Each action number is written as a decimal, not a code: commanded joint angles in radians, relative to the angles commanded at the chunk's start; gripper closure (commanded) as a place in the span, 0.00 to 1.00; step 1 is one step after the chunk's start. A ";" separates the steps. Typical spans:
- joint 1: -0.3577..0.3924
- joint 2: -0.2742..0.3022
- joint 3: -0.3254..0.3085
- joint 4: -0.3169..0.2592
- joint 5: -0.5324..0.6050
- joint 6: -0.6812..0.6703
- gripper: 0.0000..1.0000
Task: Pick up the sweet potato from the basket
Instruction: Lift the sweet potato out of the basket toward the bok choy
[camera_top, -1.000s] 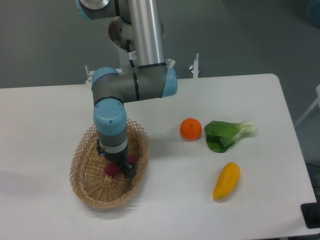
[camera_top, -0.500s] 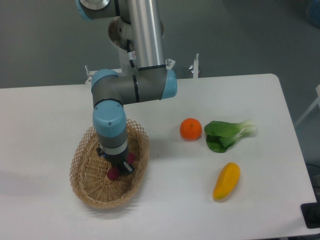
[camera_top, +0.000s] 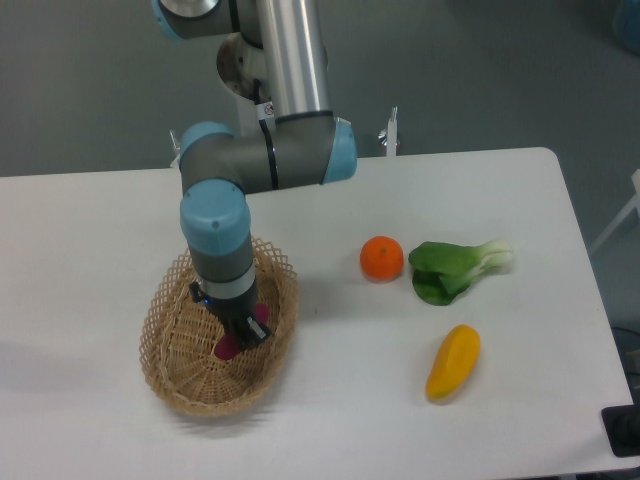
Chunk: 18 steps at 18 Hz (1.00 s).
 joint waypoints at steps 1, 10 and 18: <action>0.006 0.003 0.017 -0.002 -0.003 0.000 0.67; 0.181 0.048 0.137 -0.063 -0.043 0.040 0.68; 0.432 0.101 0.201 -0.290 -0.160 0.340 0.68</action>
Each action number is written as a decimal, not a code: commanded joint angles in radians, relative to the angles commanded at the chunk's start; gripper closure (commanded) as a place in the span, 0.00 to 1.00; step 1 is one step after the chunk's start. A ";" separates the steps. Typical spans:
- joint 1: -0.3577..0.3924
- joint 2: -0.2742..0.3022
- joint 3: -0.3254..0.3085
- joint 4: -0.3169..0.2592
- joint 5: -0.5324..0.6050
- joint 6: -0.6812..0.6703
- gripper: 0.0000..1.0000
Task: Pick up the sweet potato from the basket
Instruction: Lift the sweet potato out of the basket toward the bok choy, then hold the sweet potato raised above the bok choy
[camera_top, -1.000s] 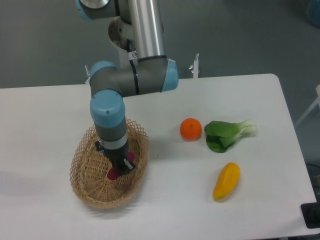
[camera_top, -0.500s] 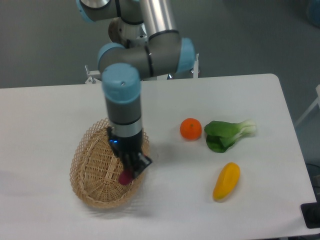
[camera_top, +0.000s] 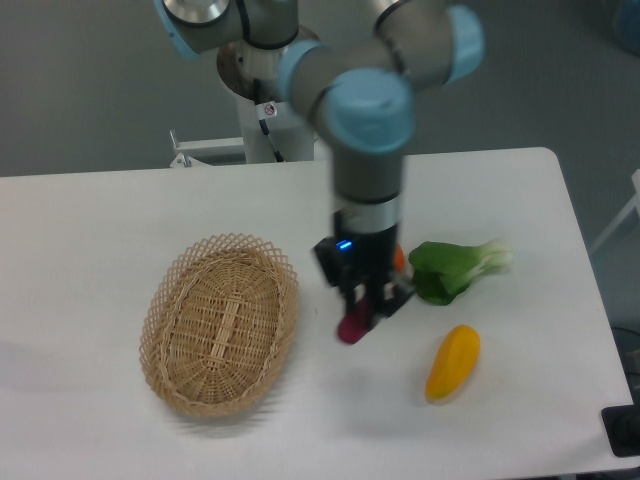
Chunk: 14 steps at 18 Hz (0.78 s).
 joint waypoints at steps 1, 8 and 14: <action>0.023 0.000 0.000 -0.008 0.000 0.032 0.68; 0.086 0.000 -0.014 -0.008 0.003 0.126 0.67; 0.080 0.000 -0.017 -0.008 0.006 0.123 0.67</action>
